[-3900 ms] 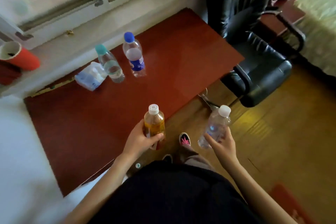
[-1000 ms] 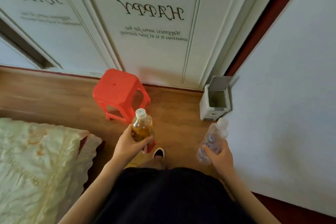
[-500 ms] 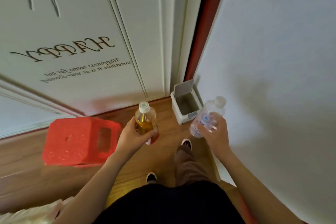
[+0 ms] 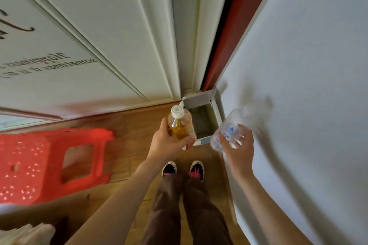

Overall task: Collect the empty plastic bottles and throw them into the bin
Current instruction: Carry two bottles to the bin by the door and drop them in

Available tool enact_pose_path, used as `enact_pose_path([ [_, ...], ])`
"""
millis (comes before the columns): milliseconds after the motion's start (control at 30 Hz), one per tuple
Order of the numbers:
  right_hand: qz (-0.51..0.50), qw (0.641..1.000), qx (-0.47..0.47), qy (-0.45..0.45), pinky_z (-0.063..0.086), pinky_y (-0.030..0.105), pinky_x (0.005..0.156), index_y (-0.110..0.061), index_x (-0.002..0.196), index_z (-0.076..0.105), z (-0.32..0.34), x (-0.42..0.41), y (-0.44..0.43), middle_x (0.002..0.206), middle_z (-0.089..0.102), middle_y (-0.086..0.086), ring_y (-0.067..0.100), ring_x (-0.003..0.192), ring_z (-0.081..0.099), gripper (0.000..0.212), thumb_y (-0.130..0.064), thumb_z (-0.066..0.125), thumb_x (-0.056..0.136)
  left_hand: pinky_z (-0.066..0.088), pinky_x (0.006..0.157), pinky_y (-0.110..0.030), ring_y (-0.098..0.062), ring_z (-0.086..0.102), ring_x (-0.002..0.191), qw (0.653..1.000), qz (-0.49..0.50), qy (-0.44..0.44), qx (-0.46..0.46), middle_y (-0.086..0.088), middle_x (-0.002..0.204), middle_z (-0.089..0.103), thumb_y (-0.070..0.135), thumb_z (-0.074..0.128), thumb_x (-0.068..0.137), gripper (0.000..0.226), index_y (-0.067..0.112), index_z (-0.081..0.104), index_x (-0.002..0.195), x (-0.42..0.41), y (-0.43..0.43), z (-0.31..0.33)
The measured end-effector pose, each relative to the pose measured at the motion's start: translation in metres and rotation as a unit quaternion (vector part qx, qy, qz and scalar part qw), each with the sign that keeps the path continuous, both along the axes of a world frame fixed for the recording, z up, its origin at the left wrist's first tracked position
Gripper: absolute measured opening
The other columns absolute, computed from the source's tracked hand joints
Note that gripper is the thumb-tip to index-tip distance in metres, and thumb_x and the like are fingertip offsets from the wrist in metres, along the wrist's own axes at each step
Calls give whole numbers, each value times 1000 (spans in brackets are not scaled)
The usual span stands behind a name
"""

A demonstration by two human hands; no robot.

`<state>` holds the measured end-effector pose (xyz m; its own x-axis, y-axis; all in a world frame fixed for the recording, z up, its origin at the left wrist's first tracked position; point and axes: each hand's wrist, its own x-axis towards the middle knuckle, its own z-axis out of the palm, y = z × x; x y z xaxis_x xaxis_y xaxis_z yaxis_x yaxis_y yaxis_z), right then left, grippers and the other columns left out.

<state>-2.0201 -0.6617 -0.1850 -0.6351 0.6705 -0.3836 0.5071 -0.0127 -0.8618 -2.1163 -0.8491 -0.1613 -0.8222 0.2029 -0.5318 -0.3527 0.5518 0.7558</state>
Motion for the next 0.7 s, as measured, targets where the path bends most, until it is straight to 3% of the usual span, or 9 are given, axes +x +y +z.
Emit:
enact_pose_path([
  [167,-16,999,-17,36,52,26,94,-30,123,47,-107,-23,14,118,54,-14,11,117,56,57,-20,80,77,56,86,-33,-5,64,97,999,-12,-22,23,17,102,66,34,86,65,59,37,48,110,-29,39,-129],
  [300,-27,997,-36,55,52,8,78,-22,129,47,-189,-24,27,129,55,1,14,119,57,63,-14,79,76,52,81,-22,-3,61,98,998,-45,-17,32,23,102,62,36,86,67,64,40,44,114,-42,67,-224],
  [400,-15,997,-42,68,49,4,79,-20,139,42,-228,-22,31,135,53,1,10,120,56,75,-16,80,74,54,80,-24,-7,63,97,997,-77,2,9,20,103,63,40,84,68,63,38,42,115,-46,83,-277],
  [533,-2,997,-34,71,49,18,97,-23,138,42,-252,-20,31,136,54,0,10,123,56,79,-32,79,69,55,83,-33,-17,65,100,984,-156,58,-64,5,113,67,49,79,68,67,32,41,120,-50,92,-314],
  [700,-10,996,-40,75,48,10,90,-19,136,44,-262,-23,30,134,54,4,11,122,57,75,-30,78,69,45,87,-25,-21,61,111,972,-195,102,-77,-2,126,61,43,78,72,75,26,40,134,-52,92,-324],
])
